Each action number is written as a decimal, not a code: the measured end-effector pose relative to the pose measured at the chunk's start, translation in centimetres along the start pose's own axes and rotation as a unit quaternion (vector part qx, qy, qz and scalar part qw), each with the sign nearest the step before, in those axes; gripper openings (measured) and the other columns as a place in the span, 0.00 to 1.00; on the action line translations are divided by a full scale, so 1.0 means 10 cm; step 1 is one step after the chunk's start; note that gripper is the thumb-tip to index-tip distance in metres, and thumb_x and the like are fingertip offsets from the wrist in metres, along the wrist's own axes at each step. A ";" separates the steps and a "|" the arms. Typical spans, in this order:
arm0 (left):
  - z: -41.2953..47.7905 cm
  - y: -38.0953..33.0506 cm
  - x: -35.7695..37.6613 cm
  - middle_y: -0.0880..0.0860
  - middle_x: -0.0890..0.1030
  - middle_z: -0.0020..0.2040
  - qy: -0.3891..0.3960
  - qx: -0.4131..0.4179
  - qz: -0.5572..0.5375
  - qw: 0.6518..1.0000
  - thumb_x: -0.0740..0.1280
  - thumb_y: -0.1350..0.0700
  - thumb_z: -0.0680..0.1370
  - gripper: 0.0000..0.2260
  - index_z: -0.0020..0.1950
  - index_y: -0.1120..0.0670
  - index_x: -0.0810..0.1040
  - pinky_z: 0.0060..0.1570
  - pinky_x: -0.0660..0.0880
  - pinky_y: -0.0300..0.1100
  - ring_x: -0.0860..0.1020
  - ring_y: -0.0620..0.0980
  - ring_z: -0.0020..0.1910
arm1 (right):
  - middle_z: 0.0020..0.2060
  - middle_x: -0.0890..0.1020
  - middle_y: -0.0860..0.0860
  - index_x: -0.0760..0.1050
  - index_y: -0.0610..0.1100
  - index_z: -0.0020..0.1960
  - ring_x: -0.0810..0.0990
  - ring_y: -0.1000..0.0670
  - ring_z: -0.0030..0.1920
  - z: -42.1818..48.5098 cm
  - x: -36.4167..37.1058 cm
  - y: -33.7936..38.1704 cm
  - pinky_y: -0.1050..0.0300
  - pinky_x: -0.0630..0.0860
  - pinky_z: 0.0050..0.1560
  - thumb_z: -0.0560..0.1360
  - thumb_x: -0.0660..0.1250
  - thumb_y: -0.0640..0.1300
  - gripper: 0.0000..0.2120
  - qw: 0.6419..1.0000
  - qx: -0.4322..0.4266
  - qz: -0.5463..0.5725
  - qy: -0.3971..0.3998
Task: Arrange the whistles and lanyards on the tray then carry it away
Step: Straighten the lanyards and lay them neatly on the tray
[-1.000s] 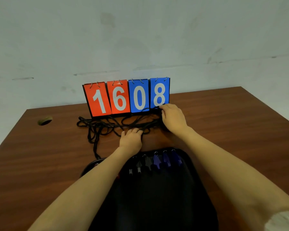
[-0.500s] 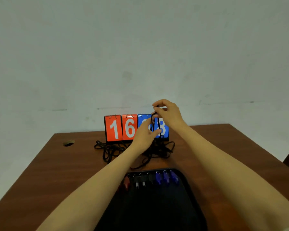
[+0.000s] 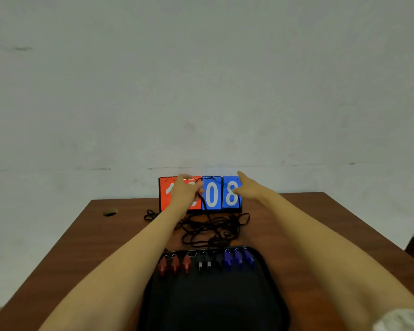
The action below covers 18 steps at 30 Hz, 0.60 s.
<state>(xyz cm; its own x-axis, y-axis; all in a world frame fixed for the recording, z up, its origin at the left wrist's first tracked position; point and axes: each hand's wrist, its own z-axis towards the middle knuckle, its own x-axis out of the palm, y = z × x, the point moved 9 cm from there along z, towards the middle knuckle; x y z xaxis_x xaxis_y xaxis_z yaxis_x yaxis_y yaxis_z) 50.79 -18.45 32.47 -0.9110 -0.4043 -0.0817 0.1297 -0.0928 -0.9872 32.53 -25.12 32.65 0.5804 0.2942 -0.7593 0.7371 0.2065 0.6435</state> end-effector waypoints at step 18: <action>-0.16 -0.64 0.08 0.50 0.75 0.35 0.105 0.130 0.053 0.985 0.56 0.60 0.81 0.10 0.53 0.55 0.77 0.34 0.70 0.33 0.71 0.43 0.33 | 0.72 0.65 0.50 0.41 0.51 0.78 0.62 0.48 0.73 -0.27 1.00 0.65 0.52 0.59 0.71 0.70 0.75 0.50 0.51 0.971 -0.132 0.167 0.111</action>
<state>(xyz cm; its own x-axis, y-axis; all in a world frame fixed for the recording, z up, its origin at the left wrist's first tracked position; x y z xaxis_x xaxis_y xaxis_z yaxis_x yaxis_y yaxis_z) 48.57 -16.74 38.47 -0.9442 -0.2299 -0.2358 0.2994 -0.3012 -0.9053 42.21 -18.33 29.52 0.6609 0.5744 -0.4830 0.3886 0.2887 0.8750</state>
